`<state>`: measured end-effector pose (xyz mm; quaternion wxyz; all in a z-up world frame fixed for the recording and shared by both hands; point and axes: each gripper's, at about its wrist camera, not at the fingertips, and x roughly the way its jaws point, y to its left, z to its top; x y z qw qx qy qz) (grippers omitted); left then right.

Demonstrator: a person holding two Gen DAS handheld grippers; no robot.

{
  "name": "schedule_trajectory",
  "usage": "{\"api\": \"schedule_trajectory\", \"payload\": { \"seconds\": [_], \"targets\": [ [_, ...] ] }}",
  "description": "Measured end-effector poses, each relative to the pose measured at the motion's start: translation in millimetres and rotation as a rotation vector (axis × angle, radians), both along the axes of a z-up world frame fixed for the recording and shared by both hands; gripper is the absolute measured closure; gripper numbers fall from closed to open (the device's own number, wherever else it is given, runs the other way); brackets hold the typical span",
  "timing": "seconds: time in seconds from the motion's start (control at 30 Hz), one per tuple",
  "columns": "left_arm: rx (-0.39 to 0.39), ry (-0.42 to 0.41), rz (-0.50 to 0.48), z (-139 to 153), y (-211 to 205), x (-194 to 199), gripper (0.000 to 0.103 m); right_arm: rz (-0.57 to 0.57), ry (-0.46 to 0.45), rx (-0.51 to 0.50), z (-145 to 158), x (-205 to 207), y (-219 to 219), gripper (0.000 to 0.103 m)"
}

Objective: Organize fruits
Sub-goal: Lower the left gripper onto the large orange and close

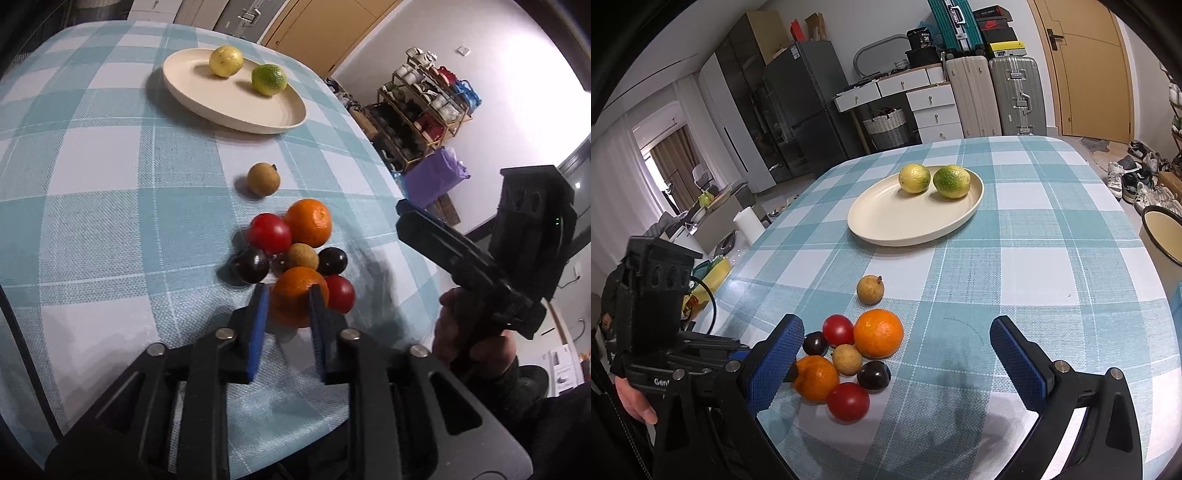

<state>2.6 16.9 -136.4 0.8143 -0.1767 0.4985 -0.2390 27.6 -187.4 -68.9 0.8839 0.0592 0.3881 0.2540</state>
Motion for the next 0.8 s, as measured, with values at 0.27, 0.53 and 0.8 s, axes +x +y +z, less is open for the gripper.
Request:
{"api": "schedule_trajectory", "payload": {
  "seconds": [0.27,0.53,0.8],
  "targets": [
    [-0.050,0.047,0.002,-6.6,-2.0,5.2,0.051,-0.010,0.013,0.009,-4.0,1.5,-3.4,0.000],
    [-0.073,0.066,-0.027,-15.0,-13.9,9.1,0.063,-0.011,0.017,0.013,-7.1,1.9,-6.1,0.000],
    [-0.048,0.037,-0.034,-6.4,-11.9,5.9,0.069,-0.013,0.036,0.025,-11.1,4.3,-9.6,0.000]
  ]
}}
